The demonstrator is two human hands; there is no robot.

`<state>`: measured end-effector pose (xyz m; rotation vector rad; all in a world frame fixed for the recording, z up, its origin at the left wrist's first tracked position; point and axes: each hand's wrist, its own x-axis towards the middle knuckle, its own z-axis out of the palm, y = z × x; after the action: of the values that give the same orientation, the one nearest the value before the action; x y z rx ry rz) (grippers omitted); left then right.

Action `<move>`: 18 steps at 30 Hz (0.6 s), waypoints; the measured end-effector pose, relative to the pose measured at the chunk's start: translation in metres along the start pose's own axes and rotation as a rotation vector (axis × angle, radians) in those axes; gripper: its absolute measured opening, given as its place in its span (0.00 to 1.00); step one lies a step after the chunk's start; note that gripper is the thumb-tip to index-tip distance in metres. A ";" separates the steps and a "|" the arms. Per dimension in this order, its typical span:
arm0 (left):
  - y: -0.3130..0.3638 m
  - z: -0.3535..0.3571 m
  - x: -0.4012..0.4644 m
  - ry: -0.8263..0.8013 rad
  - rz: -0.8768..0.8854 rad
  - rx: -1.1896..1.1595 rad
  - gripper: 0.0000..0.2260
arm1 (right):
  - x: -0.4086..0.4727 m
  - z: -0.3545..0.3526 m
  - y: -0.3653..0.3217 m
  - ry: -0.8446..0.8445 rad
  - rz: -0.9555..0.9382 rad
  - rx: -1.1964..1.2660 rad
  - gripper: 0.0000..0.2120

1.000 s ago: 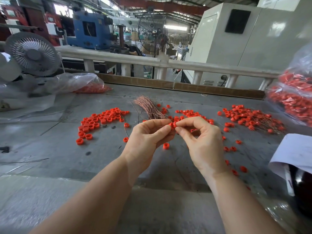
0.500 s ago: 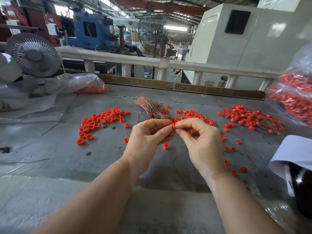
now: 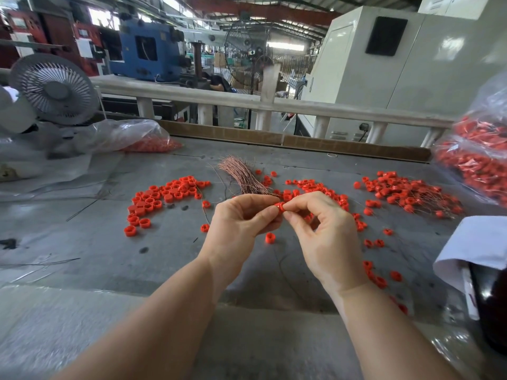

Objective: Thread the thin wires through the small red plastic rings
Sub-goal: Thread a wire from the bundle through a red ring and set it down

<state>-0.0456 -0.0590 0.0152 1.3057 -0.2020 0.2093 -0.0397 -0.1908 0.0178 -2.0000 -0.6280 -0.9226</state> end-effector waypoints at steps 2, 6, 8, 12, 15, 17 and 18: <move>0.000 0.000 0.000 0.004 0.003 0.013 0.06 | 0.000 0.000 0.000 -0.002 -0.020 -0.019 0.02; 0.000 0.000 0.001 -0.004 -0.014 0.015 0.06 | 0.000 -0.001 0.001 -0.014 -0.022 -0.032 0.03; 0.000 -0.001 0.001 -0.017 -0.026 0.010 0.06 | 0.000 -0.001 0.000 -0.024 -0.021 -0.029 0.04; -0.001 -0.002 0.001 -0.016 -0.049 -0.004 0.06 | 0.000 -0.001 0.000 -0.043 -0.012 -0.017 0.04; 0.001 -0.001 0.000 -0.018 -0.113 -0.121 0.08 | 0.001 0.000 0.000 -0.049 0.060 0.058 0.05; 0.002 -0.001 0.001 -0.024 -0.161 -0.215 0.09 | 0.001 0.000 -0.001 -0.053 0.091 0.091 0.05; 0.002 -0.001 0.001 -0.030 -0.180 -0.250 0.08 | 0.001 0.000 -0.002 -0.053 0.098 0.098 0.05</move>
<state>-0.0454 -0.0576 0.0173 1.0719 -0.1298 0.0101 -0.0404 -0.1898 0.0190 -1.9548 -0.5876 -0.7677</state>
